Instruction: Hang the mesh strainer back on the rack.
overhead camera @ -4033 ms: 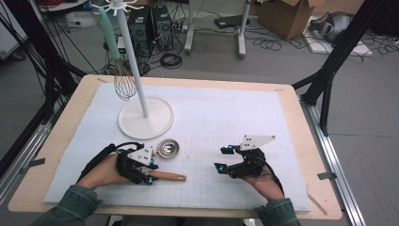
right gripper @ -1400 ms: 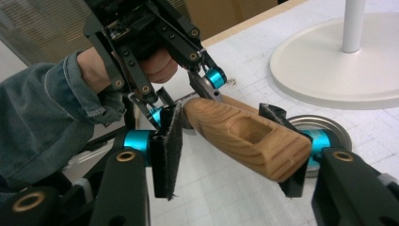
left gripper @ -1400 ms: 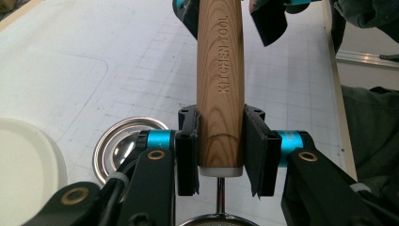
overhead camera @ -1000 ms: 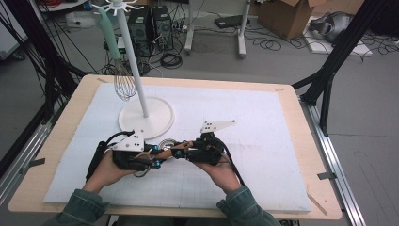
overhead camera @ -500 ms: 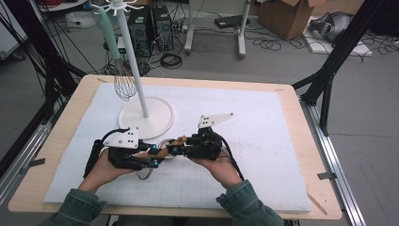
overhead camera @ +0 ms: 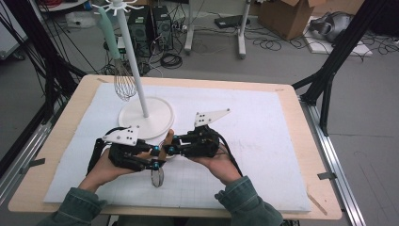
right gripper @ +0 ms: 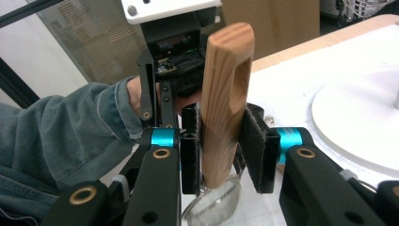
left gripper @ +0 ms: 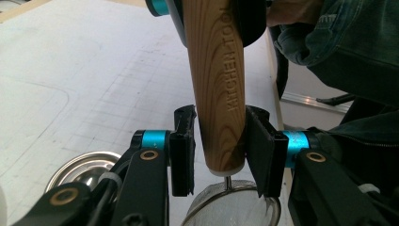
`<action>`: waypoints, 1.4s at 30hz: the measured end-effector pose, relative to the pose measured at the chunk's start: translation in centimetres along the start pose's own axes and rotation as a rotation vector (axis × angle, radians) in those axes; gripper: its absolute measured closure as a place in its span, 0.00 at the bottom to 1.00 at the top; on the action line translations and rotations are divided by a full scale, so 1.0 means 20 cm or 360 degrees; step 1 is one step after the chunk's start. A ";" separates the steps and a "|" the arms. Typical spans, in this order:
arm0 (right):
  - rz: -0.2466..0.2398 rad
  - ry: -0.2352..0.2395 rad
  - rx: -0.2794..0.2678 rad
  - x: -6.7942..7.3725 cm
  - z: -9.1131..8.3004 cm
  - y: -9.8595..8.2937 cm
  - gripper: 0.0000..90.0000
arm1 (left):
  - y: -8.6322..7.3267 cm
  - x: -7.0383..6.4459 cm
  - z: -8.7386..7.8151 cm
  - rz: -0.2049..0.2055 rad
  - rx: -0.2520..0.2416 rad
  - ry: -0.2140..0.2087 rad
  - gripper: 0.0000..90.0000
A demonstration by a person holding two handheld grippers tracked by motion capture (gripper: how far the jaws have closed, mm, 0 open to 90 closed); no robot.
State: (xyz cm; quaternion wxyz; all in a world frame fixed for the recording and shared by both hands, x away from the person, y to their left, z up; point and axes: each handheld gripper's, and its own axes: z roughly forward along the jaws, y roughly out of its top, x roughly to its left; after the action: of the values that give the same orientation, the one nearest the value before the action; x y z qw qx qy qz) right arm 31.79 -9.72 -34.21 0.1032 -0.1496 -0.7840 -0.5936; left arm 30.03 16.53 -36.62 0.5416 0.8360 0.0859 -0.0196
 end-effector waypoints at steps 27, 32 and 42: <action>-0.0167 -0.0099 -0.0028 0.07 0.04 0.06 0.80 | 0.03 -0.01 -0.02 -0.0117 -0.0140 -0.0019 0.68; -0.0219 0.0021 0.0011 0.08 0.03 0.08 0.80 | 0.04 0.00 -0.04 -0.0134 -0.0178 -0.0104 0.68; -0.0241 0.0096 0.0031 0.09 0.04 0.08 0.75 | 0.06 -0.03 -0.04 -0.0053 -0.0150 -0.0076 0.79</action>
State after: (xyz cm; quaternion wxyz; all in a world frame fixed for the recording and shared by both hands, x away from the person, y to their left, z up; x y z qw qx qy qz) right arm 30.78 -8.32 -32.37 0.0831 -0.0710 -0.7952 -0.5964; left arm 29.50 16.70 -35.20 0.5818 0.8073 0.0877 -0.0445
